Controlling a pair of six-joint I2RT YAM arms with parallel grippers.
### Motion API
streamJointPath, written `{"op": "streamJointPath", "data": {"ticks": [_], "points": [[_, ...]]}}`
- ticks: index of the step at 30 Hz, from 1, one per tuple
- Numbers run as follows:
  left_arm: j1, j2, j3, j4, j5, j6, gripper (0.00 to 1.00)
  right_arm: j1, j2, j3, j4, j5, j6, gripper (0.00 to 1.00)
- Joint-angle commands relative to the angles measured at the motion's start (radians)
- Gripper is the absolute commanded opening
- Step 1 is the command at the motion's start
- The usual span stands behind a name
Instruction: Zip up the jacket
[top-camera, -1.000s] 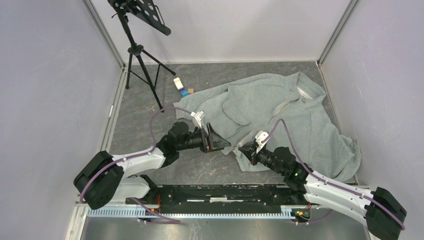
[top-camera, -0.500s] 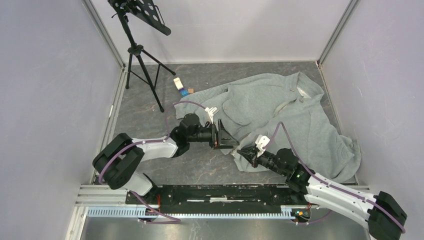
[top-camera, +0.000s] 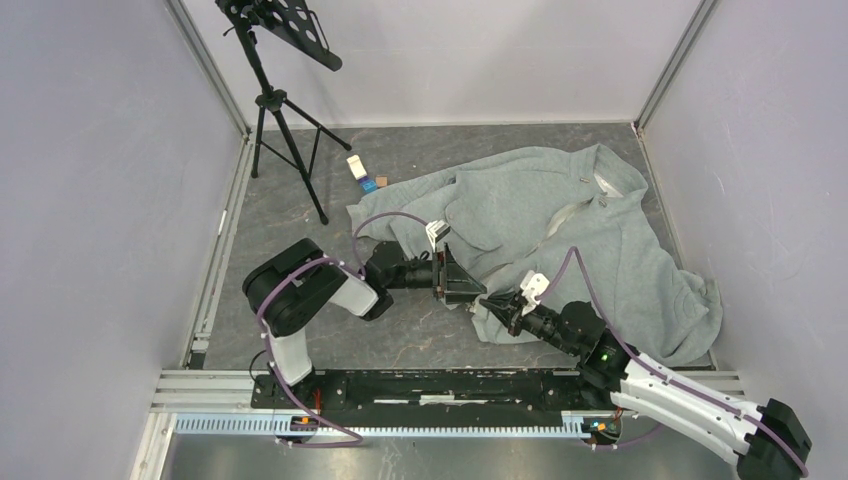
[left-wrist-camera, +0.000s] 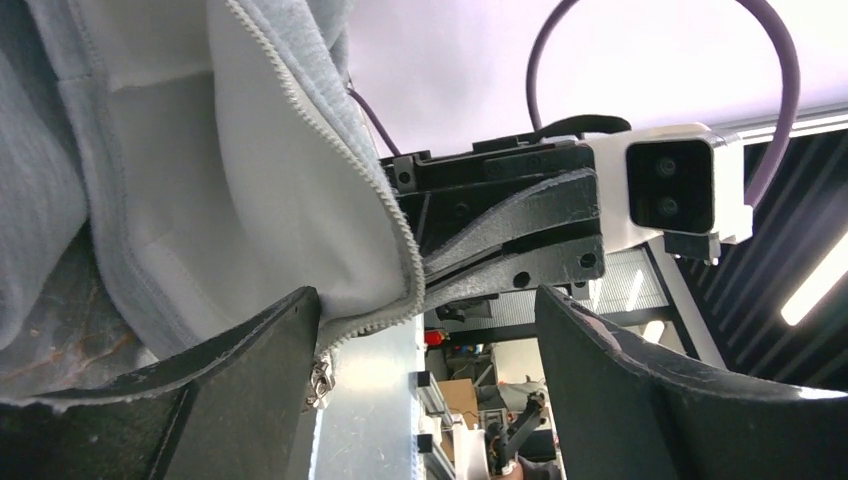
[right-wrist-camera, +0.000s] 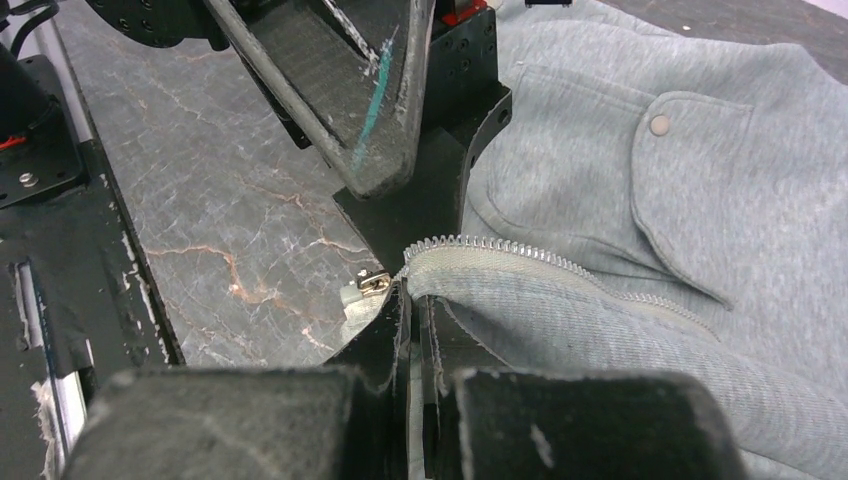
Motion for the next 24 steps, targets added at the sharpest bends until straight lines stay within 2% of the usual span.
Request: {"op": "streamJointPath", "data": {"ticks": [1, 2, 8, 13, 19, 24], "points": [[-0.024, -0.016, -0.030, 0.155, -0.004, -0.056, 0.84, 0.003, -0.006, 0.019, 0.037, 0.000, 0.001, 0.01], [-0.024, -0.038, -0.034, 0.110, -0.014, -0.034, 0.84, 0.003, -0.006, 0.019, 0.034, 0.002, 0.001, 0.01], [-0.038, -0.228, 0.000, -0.413, -0.023, 0.245, 0.83, 0.002, -0.018, 0.020, 0.034, -0.001, 0.012, 0.01], [-0.038, -0.328, 0.061, -0.763, -0.016, 0.433, 0.82, 0.003, 0.009, 0.050, 0.021, -0.098, 0.004, 0.01], [-0.037, -0.358, 0.081, -0.849, -0.061, 0.478, 0.97, 0.003, -0.001, 0.066, 0.005, -0.150, -0.007, 0.01], [-0.038, -0.345, 0.083, -0.734, -0.069, 0.401, 1.00, 0.003, -0.009, 0.078, -0.019, -0.143, -0.012, 0.01]]}}
